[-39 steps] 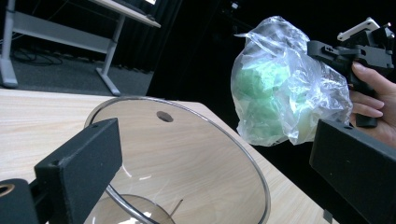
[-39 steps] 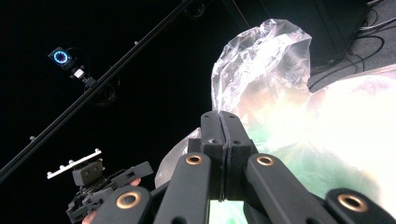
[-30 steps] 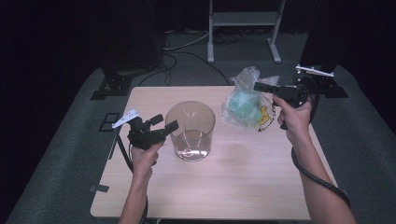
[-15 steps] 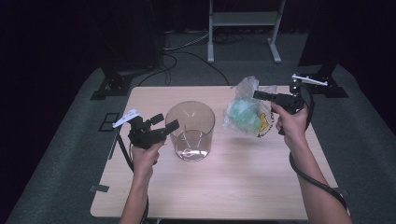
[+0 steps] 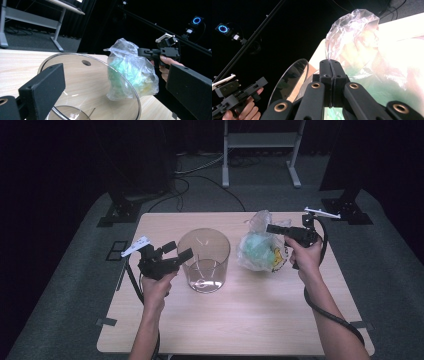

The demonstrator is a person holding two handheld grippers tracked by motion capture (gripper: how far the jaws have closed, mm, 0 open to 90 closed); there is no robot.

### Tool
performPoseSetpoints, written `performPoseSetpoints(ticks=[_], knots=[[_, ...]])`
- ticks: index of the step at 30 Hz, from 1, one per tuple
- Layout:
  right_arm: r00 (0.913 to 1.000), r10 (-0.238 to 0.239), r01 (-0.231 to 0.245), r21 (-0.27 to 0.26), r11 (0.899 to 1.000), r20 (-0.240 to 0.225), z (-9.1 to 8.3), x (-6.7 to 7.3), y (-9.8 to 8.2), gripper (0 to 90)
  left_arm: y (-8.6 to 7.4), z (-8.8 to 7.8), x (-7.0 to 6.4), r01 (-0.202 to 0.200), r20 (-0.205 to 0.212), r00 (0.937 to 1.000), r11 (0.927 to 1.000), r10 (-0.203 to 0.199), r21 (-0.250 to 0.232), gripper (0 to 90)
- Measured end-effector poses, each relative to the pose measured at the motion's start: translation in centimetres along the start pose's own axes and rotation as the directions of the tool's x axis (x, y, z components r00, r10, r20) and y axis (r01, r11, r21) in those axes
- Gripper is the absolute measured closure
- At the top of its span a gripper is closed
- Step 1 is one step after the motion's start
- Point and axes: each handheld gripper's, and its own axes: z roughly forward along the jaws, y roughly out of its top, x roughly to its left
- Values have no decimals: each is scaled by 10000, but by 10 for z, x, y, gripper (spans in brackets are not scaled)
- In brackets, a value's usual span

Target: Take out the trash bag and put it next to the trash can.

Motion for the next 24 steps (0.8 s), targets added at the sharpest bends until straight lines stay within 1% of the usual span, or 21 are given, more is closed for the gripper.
performPoseSetpoints(ticks=[8, 12, 20, 24], knots=[[9998, 105, -112, 359, 9993, 192, 18, -11, -13, 900, 0, 0, 1, 2, 8, 10000, 10000, -2, 30, 11], [9996, 219, -227, 512, 9984, 160, 26, -20, -21, 900, -1, 1, 1, 52, 19, 10000, 10000, -52, 35, 10], [9995, 224, -240, 788, 9966, 218, 32, -26, -30, 896, -3, 4, -1, -74, 45, 10000, 9998, 74, 194, 11], [9994, 256, -274, 874, 9958, 214, 31, -29, -34, 849, -3, 4, -1, -49, 45, 10000, 9998, 48, 213, 11]])
